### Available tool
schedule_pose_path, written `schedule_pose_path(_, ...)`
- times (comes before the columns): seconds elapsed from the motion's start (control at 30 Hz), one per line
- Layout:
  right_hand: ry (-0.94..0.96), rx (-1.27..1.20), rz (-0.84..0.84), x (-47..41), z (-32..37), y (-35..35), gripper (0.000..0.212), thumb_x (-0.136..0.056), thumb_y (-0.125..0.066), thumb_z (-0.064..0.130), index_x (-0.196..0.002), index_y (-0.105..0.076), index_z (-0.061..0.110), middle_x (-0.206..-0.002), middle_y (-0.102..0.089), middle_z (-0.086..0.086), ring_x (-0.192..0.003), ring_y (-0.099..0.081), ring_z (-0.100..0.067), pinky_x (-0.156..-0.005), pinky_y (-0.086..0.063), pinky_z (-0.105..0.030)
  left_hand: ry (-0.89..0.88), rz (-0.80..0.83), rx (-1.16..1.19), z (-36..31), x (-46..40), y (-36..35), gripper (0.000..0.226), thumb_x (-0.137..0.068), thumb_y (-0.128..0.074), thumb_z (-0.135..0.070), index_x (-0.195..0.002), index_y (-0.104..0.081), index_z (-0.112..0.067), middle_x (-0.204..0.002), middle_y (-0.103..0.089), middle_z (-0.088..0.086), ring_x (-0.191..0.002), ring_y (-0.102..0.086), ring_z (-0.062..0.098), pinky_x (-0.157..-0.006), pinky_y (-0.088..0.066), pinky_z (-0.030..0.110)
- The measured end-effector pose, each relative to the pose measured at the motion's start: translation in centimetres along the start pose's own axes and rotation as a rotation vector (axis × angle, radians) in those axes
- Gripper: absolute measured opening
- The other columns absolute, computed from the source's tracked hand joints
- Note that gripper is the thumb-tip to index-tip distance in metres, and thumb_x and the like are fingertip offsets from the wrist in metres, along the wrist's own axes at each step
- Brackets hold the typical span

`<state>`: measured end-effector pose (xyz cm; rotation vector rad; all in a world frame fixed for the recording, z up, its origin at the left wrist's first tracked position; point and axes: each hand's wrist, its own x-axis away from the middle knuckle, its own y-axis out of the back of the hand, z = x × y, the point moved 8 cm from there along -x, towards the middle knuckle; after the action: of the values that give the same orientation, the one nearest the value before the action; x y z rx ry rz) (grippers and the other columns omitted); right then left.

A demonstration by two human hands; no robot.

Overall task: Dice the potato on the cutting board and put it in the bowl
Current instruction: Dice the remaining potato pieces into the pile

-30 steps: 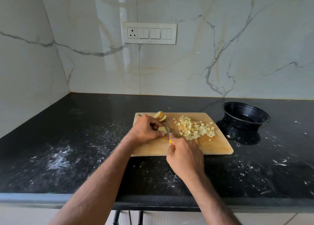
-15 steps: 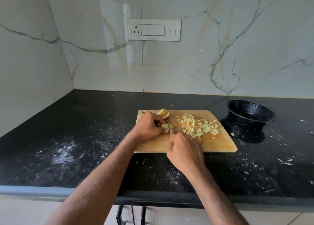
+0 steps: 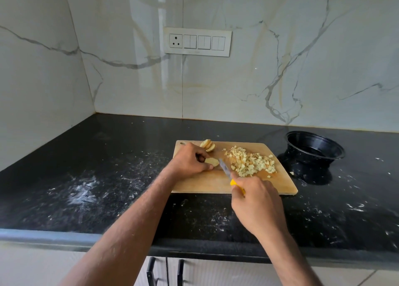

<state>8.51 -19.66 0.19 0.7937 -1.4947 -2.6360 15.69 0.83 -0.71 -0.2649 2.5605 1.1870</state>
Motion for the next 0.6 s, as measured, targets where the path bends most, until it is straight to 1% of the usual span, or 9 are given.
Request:
schedule_pose_path(0.07, 0.005, -0.018, -0.020, -0.9, 0.5, -0.5, 0.033, -0.096, -0.059, 0.030, -0.128, -0.068, 0.029, -0.077, -0.073, 0.013, -0.044, -0.044, 0.000, -0.036, -0.022, -0.013, -0.001, 0.007, 0.023, 0.1, -0.1, 0.1, 0.027, -0.072, -0.089, -0.028, -0.094, -0.081, -0.016, -0.076, -0.070, 0.000, -0.067, -0.057, 0.009, -0.064, -0.049, 0.026)
schedule_pose_path(0.1, 0.009, -0.033, -0.021, -1.3, 0.9, -1.1, 0.034, -0.096, -0.058, 0.029, -0.129, -0.068, 0.027, -0.078, -0.073, 0.011, -0.047, -0.047, -0.001, -0.040, -0.024, -0.012, 0.000, 0.006, 0.041, 0.2, -0.1, 0.3, 0.028, -0.071, -0.089, -0.027, -0.095, -0.081, -0.015, -0.078, -0.071, 0.001, -0.067, -0.057, 0.007, -0.064, -0.049, 0.025)
schedule_pose_path(0.2, -0.007, -0.049, -0.010, -2.5, 1.6, -2.9, 0.035, -0.098, -0.056, 0.030, -0.131, -0.066, 0.024, -0.091, -0.076, 0.009, -0.061, -0.059, -0.005, -0.052, -0.046, -0.019, -0.001, -0.007, 0.062, 0.4, 0.0, 0.4, 0.025, -0.070, -0.089, -0.020, -0.093, -0.081, -0.014, -0.079, -0.073, 0.000, -0.068, -0.059, 0.003, -0.068, -0.052, 0.025)
schedule_pose_path(0.23, -0.013, -0.042, -0.017, -2.6, 1.6, -3.3, 0.035, -0.098, -0.056, 0.031, -0.131, -0.066, 0.025, -0.093, -0.076, 0.009, -0.064, -0.061, -0.007, -0.057, -0.049, -0.020, 0.002, -0.017, 0.062, 0.5, -0.1, 0.5, 0.024, -0.070, -0.088, -0.019, -0.092, -0.081, -0.014, -0.078, -0.074, -0.001, -0.068, -0.060, 0.003, -0.068, -0.053, 0.024)
schedule_pose_path(0.27, -0.013, -0.029, -0.027, -2.7, 1.7, -3.7, 0.036, -0.097, -0.057, 0.032, -0.132, -0.066, 0.026, -0.092, -0.076, 0.009, -0.066, -0.062, -0.008, -0.058, -0.047, -0.019, 0.007, -0.025, 0.063, 0.5, -0.1, 0.5, 0.022, -0.069, -0.089, -0.018, -0.090, -0.081, -0.015, -0.078, -0.074, -0.001, -0.067, -0.060, 0.001, -0.067, -0.053, 0.023)
schedule_pose_path(0.37, 0.011, 0.017, -0.045, -2.6, 1.9, -4.3, 0.035, -0.097, -0.056, 0.032, -0.131, -0.066, 0.027, -0.083, -0.074, 0.010, -0.061, -0.060, -0.009, -0.048, -0.037, -0.017, 0.011, -0.022, 0.064, 0.8, -0.2, 0.3, 0.020, -0.069, -0.090, -0.019, -0.087, -0.081, -0.017, -0.075, -0.073, -0.003, -0.065, -0.058, -0.002, -0.061, -0.048, 0.015)
schedule_pose_path(0.47, 0.030, 0.059, -0.058, -2.7, 2.0, -4.5, 0.031, -0.098, -0.055, 0.030, -0.124, -0.070, 0.025, -0.083, -0.074, 0.011, -0.051, -0.048, -0.002, -0.043, -0.025, -0.011, 0.005, -0.019, 0.064, 0.9, -0.3, 0.1, 0.021, -0.069, -0.090, -0.019, -0.087, -0.081, -0.017, -0.073, -0.072, -0.005, -0.063, -0.057, -0.004, -0.060, -0.044, 0.011)
schedule_pose_path(0.53, 0.035, 0.055, -0.056, -2.7, 2.1, -4.6, 0.029, -0.098, -0.055, 0.029, -0.123, -0.071, 0.023, -0.088, -0.075, 0.012, -0.047, -0.043, 0.001, -0.042, -0.023, -0.009, 0.001, -0.016, 0.077, 0.8, -0.3, 0.1, 0.020, -0.070, -0.090, -0.018, -0.087, -0.081, -0.016, -0.073, -0.071, -0.003, -0.061, -0.055, -0.003, -0.060, -0.043, 0.013)
schedule_pose_path(0.6, 0.045, 0.040, -0.042, -3.0, 2.3, -4.7, 0.028, -0.100, -0.053, 0.029, -0.120, -0.072, 0.021, -0.092, -0.076, 0.011, -0.047, -0.045, 0.001, -0.042, -0.025, -0.010, 0.004, -0.005, 0.086, 0.8, -0.2, 0.0, 0.021, -0.071, -0.090, -0.017, -0.089, -0.080, -0.014, -0.073, -0.069, -0.003, -0.062, -0.053, -0.001, -0.060, -0.044, 0.015)
